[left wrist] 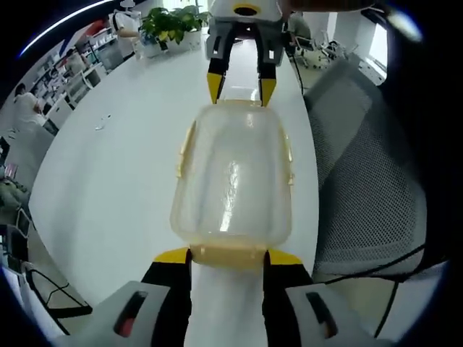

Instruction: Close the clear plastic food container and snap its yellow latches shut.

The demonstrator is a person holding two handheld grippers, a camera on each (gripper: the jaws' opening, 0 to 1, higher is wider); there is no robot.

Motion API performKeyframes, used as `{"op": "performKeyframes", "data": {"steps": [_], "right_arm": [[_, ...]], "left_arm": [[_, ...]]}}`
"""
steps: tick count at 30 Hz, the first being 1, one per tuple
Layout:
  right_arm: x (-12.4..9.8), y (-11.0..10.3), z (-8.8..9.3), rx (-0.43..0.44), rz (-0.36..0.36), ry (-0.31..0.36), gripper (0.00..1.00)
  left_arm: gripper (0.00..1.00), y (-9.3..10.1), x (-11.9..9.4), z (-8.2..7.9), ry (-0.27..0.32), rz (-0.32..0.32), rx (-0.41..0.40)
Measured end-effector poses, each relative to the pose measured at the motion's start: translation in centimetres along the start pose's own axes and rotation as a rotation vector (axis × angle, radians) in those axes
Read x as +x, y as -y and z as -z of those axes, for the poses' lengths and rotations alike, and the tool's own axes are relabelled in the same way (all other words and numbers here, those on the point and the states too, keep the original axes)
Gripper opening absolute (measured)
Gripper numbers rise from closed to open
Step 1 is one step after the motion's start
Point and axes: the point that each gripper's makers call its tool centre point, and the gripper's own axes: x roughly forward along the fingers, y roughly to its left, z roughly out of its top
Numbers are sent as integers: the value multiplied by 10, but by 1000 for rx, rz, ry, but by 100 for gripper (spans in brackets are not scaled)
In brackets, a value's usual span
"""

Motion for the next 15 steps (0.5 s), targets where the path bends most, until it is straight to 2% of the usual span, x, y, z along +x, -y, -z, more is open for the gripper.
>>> {"op": "performKeyframes", "data": {"steps": [10, 15], "right_arm": [[-4, -3, 12, -4, -15, -4, 35], [-8, -2, 23, -4, -13, -11, 35]], "left_arm": [[32, 6, 9, -8, -16, 9, -14], [32, 6, 14, -17, -12, 6, -18]]}}
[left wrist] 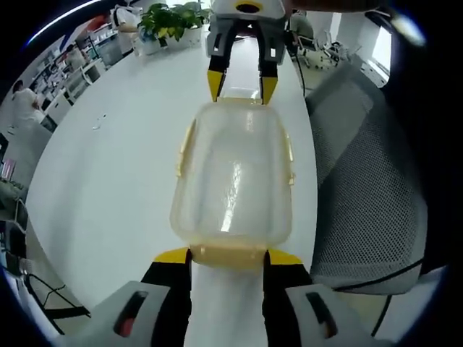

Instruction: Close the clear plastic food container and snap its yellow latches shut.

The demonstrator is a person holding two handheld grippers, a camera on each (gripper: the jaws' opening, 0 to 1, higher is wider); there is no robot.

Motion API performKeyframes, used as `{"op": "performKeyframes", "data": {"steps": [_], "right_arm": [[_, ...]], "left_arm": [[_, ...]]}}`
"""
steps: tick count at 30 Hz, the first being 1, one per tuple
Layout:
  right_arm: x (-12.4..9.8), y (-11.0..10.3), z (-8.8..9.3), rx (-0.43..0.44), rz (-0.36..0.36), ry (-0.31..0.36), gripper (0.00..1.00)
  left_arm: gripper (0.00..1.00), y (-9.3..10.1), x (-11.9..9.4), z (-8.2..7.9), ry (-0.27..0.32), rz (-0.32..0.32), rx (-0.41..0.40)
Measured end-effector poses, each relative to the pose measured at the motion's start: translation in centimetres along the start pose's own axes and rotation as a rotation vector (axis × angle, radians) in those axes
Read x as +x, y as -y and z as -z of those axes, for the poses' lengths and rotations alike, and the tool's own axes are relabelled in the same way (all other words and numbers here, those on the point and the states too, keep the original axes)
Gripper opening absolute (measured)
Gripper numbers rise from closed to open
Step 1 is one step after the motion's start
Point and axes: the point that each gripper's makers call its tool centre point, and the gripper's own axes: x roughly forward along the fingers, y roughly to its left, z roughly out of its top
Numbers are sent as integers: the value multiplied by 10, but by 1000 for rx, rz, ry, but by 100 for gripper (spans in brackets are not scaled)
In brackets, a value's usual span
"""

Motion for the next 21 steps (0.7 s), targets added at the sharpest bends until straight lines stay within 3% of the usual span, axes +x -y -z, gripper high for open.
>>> {"op": "performKeyframes", "data": {"steps": [21], "right_arm": [[-23, -3, 55, 31, 9, -32, 35]], "left_arm": [[32, 8, 29, -52, 3, 5, 19]]}}
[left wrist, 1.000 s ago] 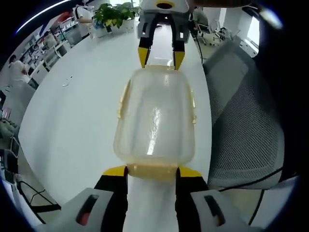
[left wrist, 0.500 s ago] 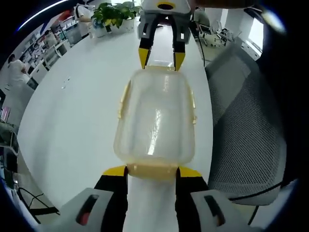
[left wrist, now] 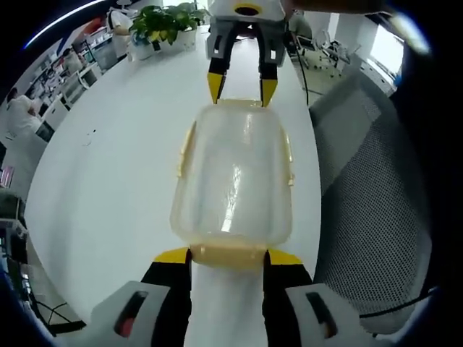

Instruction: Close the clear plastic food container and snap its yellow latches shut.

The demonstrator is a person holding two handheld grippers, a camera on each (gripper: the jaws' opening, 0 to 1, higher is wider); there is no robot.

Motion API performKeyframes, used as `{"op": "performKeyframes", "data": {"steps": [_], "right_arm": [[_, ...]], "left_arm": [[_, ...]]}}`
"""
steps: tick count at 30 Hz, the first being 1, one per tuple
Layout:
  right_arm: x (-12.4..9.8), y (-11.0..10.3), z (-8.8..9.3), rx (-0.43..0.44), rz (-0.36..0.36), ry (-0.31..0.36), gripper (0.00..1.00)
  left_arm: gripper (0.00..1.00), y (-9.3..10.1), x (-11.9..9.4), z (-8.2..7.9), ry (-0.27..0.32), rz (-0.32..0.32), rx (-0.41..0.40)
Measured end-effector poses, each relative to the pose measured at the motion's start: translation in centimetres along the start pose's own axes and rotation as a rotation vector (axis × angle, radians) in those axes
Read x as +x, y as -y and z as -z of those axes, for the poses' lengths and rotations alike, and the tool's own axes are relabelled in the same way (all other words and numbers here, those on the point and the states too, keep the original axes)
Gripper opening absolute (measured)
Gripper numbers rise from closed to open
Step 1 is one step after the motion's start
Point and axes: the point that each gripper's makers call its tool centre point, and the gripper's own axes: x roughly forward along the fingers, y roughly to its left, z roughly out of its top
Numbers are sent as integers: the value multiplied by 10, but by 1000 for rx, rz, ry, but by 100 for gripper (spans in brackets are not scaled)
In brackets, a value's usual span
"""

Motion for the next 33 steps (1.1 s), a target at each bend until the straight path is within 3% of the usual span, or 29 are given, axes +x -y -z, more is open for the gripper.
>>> {"op": "performKeyframes", "data": {"steps": [7, 33], "right_arm": [[-11, -1, 23, 0, 1, -8, 35], [-39, 6, 87, 4, 24, -102, 35]], "left_arm": [[32, 5, 12, -22, 41, 18, -8], [32, 6, 48, -83, 69, 27, 32]]}}
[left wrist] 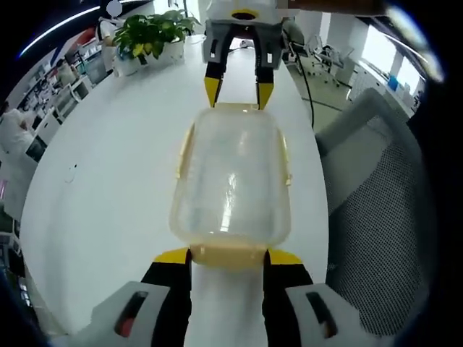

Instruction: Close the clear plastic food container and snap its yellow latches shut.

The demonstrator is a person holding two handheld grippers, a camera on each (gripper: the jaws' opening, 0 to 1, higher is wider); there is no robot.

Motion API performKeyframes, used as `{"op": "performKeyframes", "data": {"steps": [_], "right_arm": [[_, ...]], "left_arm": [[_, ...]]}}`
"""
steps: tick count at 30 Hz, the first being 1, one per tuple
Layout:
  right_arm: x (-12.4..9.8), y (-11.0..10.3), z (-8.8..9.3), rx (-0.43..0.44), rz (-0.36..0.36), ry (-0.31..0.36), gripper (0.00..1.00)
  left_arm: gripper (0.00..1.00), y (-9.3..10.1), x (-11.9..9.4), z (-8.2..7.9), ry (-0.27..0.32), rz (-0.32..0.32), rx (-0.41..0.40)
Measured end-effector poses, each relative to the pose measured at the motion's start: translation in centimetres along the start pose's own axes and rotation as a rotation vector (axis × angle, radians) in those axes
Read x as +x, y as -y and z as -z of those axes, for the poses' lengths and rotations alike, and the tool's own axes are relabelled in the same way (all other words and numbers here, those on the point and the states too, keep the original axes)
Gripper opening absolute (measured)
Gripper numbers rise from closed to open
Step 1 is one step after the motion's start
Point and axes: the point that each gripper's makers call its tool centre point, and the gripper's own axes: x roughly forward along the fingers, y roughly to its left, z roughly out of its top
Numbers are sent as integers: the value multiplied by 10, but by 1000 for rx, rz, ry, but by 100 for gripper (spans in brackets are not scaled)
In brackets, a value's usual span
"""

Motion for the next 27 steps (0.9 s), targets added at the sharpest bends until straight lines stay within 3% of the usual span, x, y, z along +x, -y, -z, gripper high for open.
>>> {"op": "performKeyframes", "data": {"steps": [17, 27], "right_arm": [[-11, 0, 25, -3, 6, -37, 35], [-8, 0, 28, -15, 0, -46, 35]], "left_arm": [[32, 2, 16, -22, 16, 6, -4], [32, 6, 20, -22, 23, 14, -19]]}}
